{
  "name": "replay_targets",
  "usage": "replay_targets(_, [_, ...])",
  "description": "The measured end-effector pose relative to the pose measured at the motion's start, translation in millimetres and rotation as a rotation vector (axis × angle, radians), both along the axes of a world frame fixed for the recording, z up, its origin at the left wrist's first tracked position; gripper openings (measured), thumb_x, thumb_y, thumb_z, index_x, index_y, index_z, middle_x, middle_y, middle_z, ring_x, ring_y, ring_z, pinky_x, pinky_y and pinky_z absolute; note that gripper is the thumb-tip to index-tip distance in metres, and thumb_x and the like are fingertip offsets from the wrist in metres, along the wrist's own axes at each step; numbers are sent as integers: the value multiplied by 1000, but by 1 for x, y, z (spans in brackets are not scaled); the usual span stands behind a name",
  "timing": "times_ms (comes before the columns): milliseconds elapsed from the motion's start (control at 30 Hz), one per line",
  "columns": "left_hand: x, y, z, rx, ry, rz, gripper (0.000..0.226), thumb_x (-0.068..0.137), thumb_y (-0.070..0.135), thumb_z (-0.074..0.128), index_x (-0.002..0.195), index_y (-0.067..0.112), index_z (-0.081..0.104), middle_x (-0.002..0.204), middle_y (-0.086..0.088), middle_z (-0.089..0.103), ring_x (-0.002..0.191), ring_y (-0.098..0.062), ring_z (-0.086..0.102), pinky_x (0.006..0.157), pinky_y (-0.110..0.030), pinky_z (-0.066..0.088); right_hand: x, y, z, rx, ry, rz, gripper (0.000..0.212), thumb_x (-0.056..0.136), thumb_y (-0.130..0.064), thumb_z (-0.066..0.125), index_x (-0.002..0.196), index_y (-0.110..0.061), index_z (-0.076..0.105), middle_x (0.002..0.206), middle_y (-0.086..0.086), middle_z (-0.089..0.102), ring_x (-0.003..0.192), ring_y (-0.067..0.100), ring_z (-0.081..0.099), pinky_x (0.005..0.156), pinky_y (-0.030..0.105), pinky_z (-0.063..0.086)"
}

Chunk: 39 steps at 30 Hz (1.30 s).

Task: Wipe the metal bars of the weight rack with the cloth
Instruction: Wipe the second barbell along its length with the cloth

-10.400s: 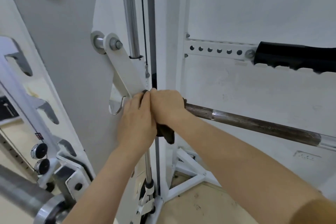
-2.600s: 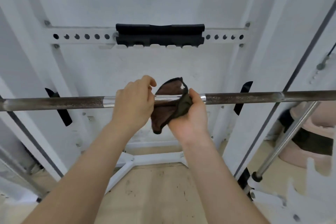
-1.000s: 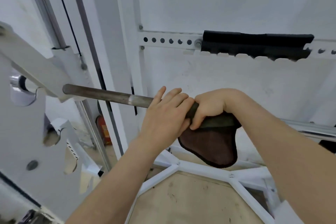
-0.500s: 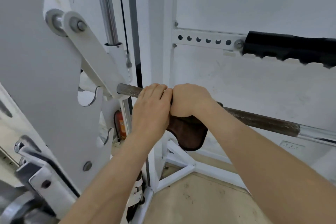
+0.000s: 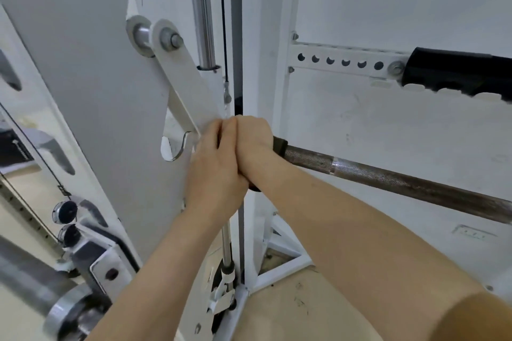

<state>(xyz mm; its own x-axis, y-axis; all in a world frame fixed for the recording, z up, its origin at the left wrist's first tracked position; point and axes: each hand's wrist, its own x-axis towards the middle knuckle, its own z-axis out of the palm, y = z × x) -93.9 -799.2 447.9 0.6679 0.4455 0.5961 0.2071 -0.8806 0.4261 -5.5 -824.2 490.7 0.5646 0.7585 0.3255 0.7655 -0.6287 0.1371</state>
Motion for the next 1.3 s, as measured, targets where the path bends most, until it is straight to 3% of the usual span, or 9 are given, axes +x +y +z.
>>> replay_targets(133, [5, -26, 16, -346, -71, -230, 79, 65, -4, 49, 138, 25, 50, 143, 11, 43, 129, -7, 41, 108, -30, 38, 5, -44, 7, -70, 92, 19, 21, 97, -18, 37, 106, -16, 56, 109, 0, 64, 101, 22, 61, 74, 29, 38])
replay_targets(233, [18, -57, 26, -506, -91, -442, 61, 75, -2, 44, 123, 29, 64, 123, 17, 61, 119, 1, 49, 108, -28, 39, 12, -114, 3, -67, 76, -63, 22, 92, -31, 43, 105, -18, 56, 88, -3, 60, 83, 24, 59, 69, 30, 40])
replay_targets(433, [78, -172, 13, 357, 115, -406, 47, 97, 47, 22, 98, 22, 62, 75, 2, 66, 71, -25, 59, 67, -37, 42, 22, -274, -4, 13, 83, -363, 24, 86, -48, 45, 95, -27, 53, 66, -10, 42, 69, 20, 50, 60, 29, 36])
replay_targets(567, [93, -207, 15, 482, 183, -281, 55, 97, 46, 27, 57, 17, 51, 49, 1, 46, 45, -23, 35, 53, -31, 26, 30, -350, -13, 63, 95, -435, 42, 75, -68, 55, 85, -27, 49, 74, -11, 53, 71, 14, 56, 58, 30, 37])
replay_targets(767, [118, -222, 42, 277, 492, -266, 51, 101, 40, 17, 92, 12, 58, 76, -3, 49, 70, -25, 45, 71, -33, 33, 32, -463, -22, 34, -12, -611, 29, 82, -57, 60, 93, -32, 50, 86, -12, 54, 84, 16, 56, 80, 34, 36])
replay_targets(900, [108, -285, 17, 583, 212, -312, 41, 101, 35, 23, 101, 14, 59, 66, 0, 45, 59, -25, 44, 60, -34, 32, 46, -465, -17, 5, -31, -663, 24, 84, -45, 57, 75, -26, 47, 71, -7, 52, 73, 23, 58, 64, 32, 38])
replay_targets(1067, [105, -372, -18, 516, 55, -500, 41, 95, 36, 41, 120, 7, 55, 104, -8, 61, 97, -29, 55, 97, -43, 36, 61, -476, -5, -78, 113, -519, 7, 81, -25, 55, 80, -19, 58, 69, -5, 53, 71, 22, 59, 59, 30, 44])
replay_targets(1167, [104, -350, -8, 567, 82, -532, 42, 94, 47, 36, 118, 19, 56, 101, 3, 63, 93, -23, 59, 89, -36, 41, 64, -517, -3, -54, 225, -462, 14, 84, -40, 57, 85, -26, 59, 76, -8, 59, 73, 18, 59, 64, 32, 49])
replay_targets(1300, [112, -345, 15, 531, 180, -389, 50, 98, 55, 15, 85, 25, 53, 72, 6, 59, 66, -23, 59, 62, -35, 45, 71, -601, -11, -95, -14, -610, 15, 86, -34, 51, 76, -25, 44, 66, -6, 50, 63, 20, 54, 53, 29, 38])
